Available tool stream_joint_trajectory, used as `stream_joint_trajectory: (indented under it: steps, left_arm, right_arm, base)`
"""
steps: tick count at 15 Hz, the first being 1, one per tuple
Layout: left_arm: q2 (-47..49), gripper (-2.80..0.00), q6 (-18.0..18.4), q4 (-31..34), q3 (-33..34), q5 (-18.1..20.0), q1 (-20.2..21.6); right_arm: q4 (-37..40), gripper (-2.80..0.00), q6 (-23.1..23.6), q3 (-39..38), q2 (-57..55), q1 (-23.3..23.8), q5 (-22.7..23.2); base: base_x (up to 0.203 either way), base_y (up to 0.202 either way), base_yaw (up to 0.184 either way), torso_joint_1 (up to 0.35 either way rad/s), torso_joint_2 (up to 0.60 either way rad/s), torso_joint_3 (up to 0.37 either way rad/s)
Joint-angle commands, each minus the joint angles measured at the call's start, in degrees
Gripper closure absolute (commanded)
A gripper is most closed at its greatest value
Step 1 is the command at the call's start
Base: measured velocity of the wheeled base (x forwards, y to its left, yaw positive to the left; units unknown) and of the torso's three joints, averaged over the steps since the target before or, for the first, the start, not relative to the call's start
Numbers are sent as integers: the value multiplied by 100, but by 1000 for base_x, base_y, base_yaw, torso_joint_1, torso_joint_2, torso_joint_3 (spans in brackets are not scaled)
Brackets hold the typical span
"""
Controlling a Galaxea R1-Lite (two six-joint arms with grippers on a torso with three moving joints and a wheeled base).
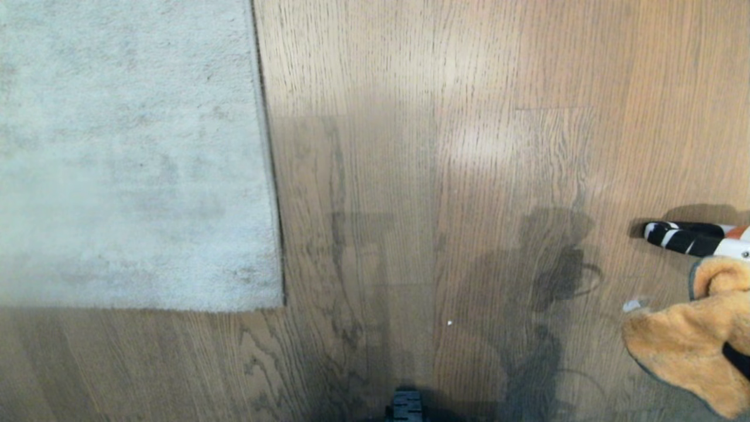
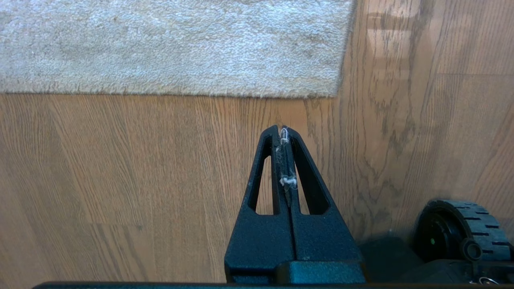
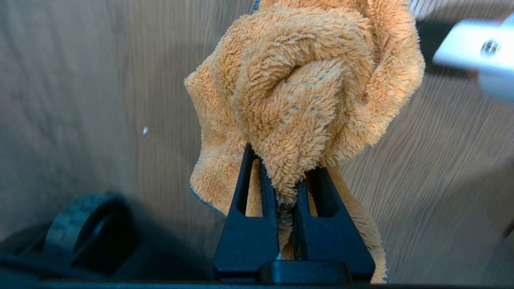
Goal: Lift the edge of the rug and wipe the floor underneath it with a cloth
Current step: Lift up the carpet
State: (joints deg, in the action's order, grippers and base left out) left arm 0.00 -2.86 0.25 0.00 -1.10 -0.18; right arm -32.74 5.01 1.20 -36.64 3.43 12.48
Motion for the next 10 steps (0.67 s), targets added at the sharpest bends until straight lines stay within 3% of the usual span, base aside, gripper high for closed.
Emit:
stream_joint_trajectory:
  steps: [1,5,10]
  left_arm:
    - [0,0,-4,2,0,-1,1]
    - [0,0,-4,2,0,-5,1]
    - [0,0,-4,2,0,-4,1]
  right_arm:
    - [496,0,20,-58,767,-57,4]
    - [1345,0,170,-119,1425,-70,-91]
    - [2228,0,184,-120,2207,-79,-535]
  base:
    - [0,0,0,0,0,0]
    - [0,0,0,0,0,0]
    - [0,0,0,0,0,0]
